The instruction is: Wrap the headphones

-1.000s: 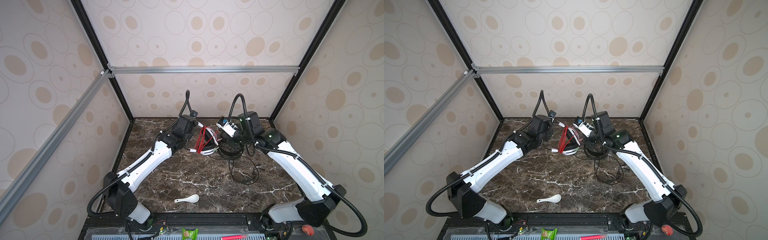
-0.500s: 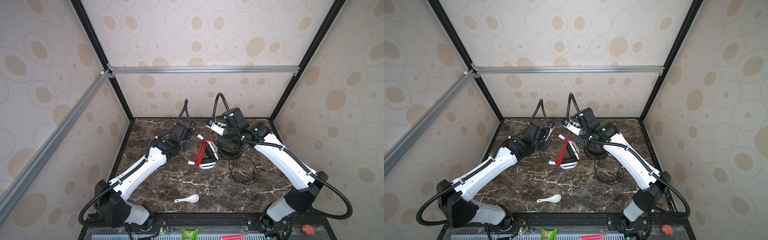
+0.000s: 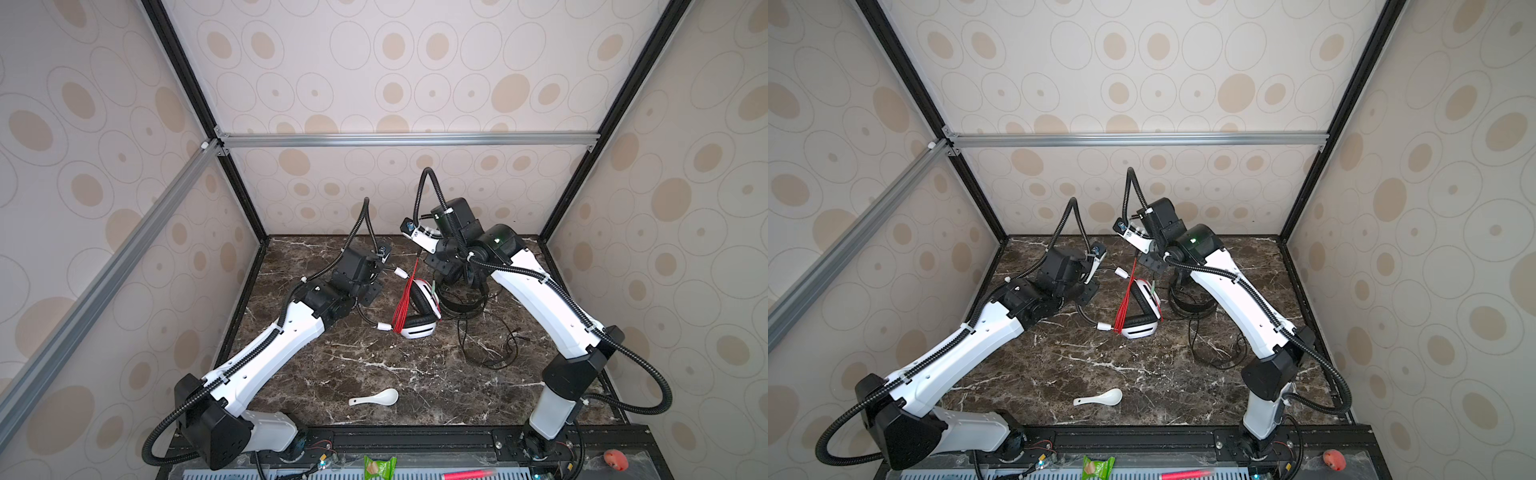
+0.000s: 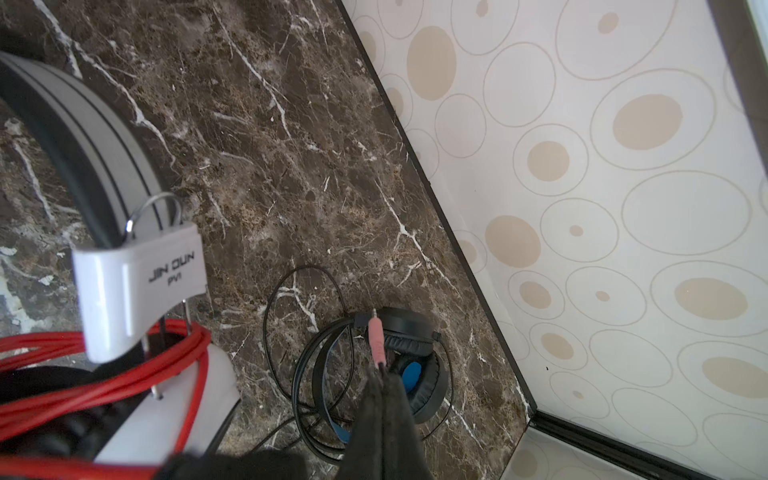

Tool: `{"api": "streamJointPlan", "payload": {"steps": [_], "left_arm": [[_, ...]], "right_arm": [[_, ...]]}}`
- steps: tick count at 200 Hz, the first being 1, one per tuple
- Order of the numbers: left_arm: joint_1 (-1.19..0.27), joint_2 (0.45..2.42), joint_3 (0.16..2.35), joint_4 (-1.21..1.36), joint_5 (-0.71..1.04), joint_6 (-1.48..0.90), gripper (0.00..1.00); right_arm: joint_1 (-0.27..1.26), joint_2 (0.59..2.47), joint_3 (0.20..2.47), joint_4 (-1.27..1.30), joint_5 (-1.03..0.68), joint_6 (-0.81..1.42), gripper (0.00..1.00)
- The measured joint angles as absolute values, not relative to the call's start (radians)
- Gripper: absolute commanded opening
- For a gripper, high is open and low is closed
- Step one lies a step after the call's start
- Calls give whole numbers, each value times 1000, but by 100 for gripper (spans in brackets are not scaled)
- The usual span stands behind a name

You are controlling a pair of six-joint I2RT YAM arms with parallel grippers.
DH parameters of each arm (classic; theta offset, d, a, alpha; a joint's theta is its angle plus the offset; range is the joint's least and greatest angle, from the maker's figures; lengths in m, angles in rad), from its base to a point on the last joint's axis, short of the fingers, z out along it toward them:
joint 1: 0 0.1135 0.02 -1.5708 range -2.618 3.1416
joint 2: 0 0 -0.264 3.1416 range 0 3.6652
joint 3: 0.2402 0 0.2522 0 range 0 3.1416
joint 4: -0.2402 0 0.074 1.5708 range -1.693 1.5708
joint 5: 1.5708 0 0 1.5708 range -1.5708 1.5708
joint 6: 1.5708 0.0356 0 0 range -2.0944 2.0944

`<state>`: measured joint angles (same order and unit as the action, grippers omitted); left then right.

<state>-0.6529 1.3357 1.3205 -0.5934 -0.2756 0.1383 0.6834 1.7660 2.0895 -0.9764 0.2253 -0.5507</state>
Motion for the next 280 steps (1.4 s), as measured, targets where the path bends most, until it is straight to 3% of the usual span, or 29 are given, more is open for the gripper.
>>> {"api": "streamJointPlan", "payload": {"steps": [127, 183, 237, 280], "left_arm": [[-654, 1292, 1282, -647, -263, 150, 0], [-654, 1261, 1261, -626, -259, 147, 0], [-654, 1195, 1213, -599, -260, 130, 0], [-654, 1175, 1188, -591, -263, 120, 0]], "right_arm": [[725, 1745, 1966, -912, 300, -678, 0], [725, 1713, 1966, -882, 259, -619, 0], [728, 1671, 1969, -835, 110, -478, 0], [783, 1712, 2040, -868, 191, -551, 0]]}}
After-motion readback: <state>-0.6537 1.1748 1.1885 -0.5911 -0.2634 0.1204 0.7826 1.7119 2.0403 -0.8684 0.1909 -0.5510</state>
